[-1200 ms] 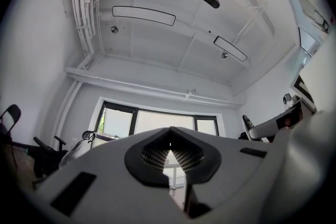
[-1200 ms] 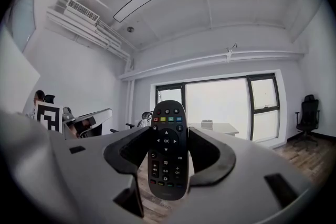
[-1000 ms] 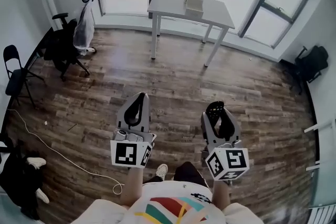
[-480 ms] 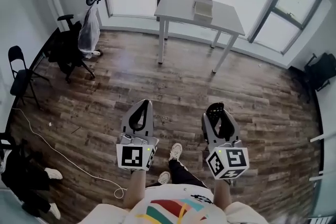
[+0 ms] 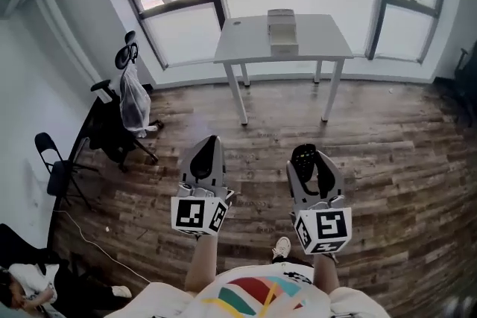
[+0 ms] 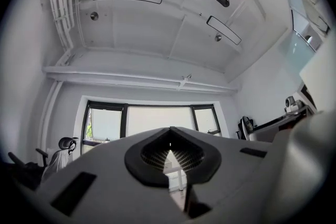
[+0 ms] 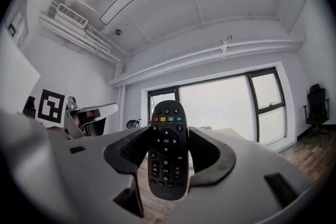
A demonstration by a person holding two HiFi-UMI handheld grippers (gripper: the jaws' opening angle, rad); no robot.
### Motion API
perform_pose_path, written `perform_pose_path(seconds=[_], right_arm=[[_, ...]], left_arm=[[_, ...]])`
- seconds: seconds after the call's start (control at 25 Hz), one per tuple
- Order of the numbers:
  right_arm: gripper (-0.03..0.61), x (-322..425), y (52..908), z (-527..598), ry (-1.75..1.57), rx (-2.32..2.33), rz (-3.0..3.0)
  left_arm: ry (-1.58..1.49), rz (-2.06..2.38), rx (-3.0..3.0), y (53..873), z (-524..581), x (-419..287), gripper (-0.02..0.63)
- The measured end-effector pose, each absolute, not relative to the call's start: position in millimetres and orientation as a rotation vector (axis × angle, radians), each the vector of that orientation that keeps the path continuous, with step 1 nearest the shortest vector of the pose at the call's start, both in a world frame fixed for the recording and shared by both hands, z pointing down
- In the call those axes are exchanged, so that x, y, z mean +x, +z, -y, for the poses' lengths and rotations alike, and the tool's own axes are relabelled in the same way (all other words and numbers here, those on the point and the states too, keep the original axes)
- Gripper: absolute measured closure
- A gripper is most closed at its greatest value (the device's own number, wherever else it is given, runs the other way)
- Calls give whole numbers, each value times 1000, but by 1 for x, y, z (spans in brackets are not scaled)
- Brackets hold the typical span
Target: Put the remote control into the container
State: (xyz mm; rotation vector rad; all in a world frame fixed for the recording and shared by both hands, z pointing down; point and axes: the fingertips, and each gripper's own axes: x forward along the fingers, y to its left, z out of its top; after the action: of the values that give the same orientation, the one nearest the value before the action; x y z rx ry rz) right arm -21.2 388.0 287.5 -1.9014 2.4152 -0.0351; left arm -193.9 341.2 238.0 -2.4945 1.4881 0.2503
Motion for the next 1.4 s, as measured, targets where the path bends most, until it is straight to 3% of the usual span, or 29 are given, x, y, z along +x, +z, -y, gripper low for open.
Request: perform_pose_path(seconds=[0.56, 1.0, 1.4], right_arm=[[344, 23, 305, -282, -138, -1952, -2417], [344, 36, 294, -179, -77, -2058, -2339], [344, 25, 283, -80, -72, -2053, -2346]], left_arm=[[157, -1509, -2552, 258, -238, -156, 606], [253, -1316, -2701, 261, -109, -108, 607], [272, -1319, -2687, 260, -20, -123, 606]])
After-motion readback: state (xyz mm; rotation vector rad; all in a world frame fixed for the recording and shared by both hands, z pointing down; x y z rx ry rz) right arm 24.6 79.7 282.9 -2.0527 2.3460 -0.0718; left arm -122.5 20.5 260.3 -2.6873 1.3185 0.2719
